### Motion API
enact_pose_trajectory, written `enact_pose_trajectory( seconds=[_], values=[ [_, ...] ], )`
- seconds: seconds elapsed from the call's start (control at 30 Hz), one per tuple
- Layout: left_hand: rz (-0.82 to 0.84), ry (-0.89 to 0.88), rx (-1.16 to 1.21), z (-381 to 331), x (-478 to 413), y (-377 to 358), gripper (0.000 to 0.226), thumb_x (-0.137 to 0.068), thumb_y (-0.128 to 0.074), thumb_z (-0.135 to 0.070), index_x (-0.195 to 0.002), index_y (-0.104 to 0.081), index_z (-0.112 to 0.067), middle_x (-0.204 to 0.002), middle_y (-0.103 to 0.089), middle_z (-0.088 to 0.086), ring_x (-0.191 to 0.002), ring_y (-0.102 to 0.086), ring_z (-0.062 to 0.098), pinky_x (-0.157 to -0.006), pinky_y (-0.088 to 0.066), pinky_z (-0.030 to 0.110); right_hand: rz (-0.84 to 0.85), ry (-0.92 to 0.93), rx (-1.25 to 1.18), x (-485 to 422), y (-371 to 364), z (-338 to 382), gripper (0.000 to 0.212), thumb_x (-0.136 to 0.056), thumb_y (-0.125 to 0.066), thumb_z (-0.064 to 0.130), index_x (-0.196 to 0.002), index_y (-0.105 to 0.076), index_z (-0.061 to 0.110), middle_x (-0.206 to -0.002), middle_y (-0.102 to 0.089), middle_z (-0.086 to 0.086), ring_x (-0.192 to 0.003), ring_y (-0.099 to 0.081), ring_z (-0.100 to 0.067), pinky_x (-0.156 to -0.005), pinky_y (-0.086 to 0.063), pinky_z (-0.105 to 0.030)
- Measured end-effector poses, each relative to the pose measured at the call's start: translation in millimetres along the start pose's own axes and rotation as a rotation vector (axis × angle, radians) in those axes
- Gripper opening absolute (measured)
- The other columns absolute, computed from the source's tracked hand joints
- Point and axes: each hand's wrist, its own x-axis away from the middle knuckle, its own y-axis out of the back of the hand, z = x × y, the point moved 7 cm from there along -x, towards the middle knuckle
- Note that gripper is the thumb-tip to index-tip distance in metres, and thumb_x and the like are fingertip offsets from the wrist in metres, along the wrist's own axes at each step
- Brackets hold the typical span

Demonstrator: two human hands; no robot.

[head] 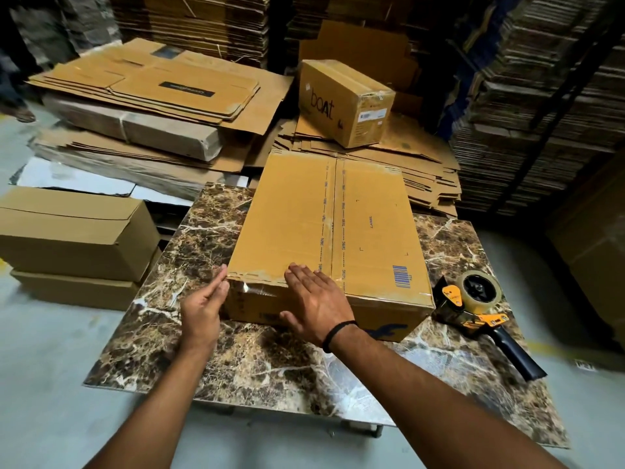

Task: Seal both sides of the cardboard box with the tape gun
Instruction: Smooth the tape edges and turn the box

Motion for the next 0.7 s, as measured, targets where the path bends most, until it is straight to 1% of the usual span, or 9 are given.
enact_pose_trajectory(
  seconds=[0.07,0.17,0.27,0.4,0.47,0.53,0.57,0.63,0.7],
  values=[
    [0.032,0.015,0.011,7.3,3.5,-5.2,0.032,-0.092,-0.051,-0.01,-0.124,-0.055,-0.013,-0.125,-0.058,0.0,-0.104,-0.057,0.002,-0.087,-0.047,0.014,-0.008,0.002,0.005,-0.5,-0.1,0.3,0.074,-0.092,-0.039,0.055,-0.15,-0.013,0.016,-0.159,-0.011,-0.004,-0.146,-0.012,-0.017,-0.114,0.004,-0.035],
    [0.065,0.017,0.111,16.3,4.9,-8.7,0.038,-0.098,-0.037,-0.017,-0.135,-0.045,-0.009,-0.137,-0.047,-0.008,-0.123,-0.045,0.0,-0.107,-0.032,0.026,-0.024,-0.007,0.009,0.7,1.3,-0.7,0.074,-0.093,-0.039,0.054,-0.151,-0.013,0.017,-0.159,-0.011,-0.004,-0.146,-0.012,-0.017,-0.112,0.008,-0.034],
    [0.083,0.088,0.241,31.7,-2.3,-9.1,0.047,-0.099,-0.02,-0.039,-0.14,-0.036,-0.022,-0.141,-0.046,-0.005,-0.131,-0.04,0.009,-0.113,-0.019,0.038,-0.032,-0.01,0.008,2.0,0.3,-0.1,0.074,-0.092,-0.04,0.054,-0.15,-0.014,0.017,-0.159,-0.012,-0.004,-0.146,-0.013,-0.017,-0.113,0.006,-0.034],
    [0.064,0.086,0.211,38.7,-0.4,-14.0,0.058,-0.092,-0.014,-0.057,-0.133,-0.045,-0.029,-0.139,-0.044,-0.016,-0.133,-0.036,0.011,-0.115,-0.016,0.049,-0.041,-0.021,0.009,2.1,-1.7,-0.6,0.074,-0.091,-0.042,0.054,-0.15,-0.018,0.016,-0.158,-0.017,-0.005,-0.145,-0.018,-0.018,-0.115,0.0,-0.036],
    [0.046,-0.031,0.043,35.1,9.2,-17.8,0.055,-0.095,-0.018,-0.051,-0.14,-0.035,-0.024,-0.145,-0.037,-0.014,-0.128,-0.045,0.022,-0.109,-0.03,0.053,-0.052,-0.029,0.019,1.6,-1.9,-1.3,0.074,-0.09,-0.045,0.053,-0.149,-0.021,0.016,-0.157,-0.022,-0.005,-0.144,-0.023,-0.018,-0.115,-0.002,-0.036],
    [0.088,-0.154,-0.23,32.3,18.7,-24.8,0.058,-0.095,-0.02,-0.05,-0.148,-0.004,-0.031,-0.156,-0.012,-0.004,-0.114,-0.056,0.023,-0.086,-0.052,0.043,-0.061,-0.037,0.033,1.7,-2.2,-1.1,0.073,-0.089,-0.047,0.053,-0.148,-0.025,0.015,-0.155,-0.026,-0.006,-0.142,-0.027,-0.019,-0.114,-0.005,-0.037],
    [0.121,-0.187,-0.376,33.9,21.7,-27.9,0.068,-0.091,-0.018,-0.06,-0.146,0.011,-0.034,-0.157,0.003,-0.004,-0.119,-0.051,0.027,-0.078,-0.054,0.046,-0.063,-0.038,0.038,1.7,-2.5,-0.7,0.073,-0.088,-0.047,0.053,-0.147,-0.026,0.015,-0.155,-0.028,-0.007,-0.142,-0.028,-0.019,-0.114,-0.006,-0.037],
    [0.169,-0.193,-0.632,47.6,21.6,-35.3,0.087,-0.079,-0.008,-0.078,-0.143,0.026,-0.027,-0.154,0.02,-0.001,-0.137,-0.023,0.037,-0.09,-0.045,0.06,-0.064,-0.038,0.041,1.9,-3.0,0.9,0.074,-0.088,-0.048,0.053,-0.147,-0.028,0.014,-0.154,-0.029,-0.007,-0.141,-0.029,-0.019,-0.114,-0.007,-0.036],
    [0.146,-0.166,-0.883,60.7,20.0,-38.6,0.097,-0.078,0.003,-0.079,-0.144,0.019,-0.01,-0.153,0.012,0.017,-0.141,-0.007,0.037,-0.113,-0.015,0.051,-0.063,-0.046,0.047,1.7,-2.9,0.0,0.074,-0.087,-0.049,0.053,-0.146,-0.029,0.014,-0.153,-0.031,-0.007,-0.141,-0.031,-0.019,-0.113,-0.008,-0.036]
  ],
)
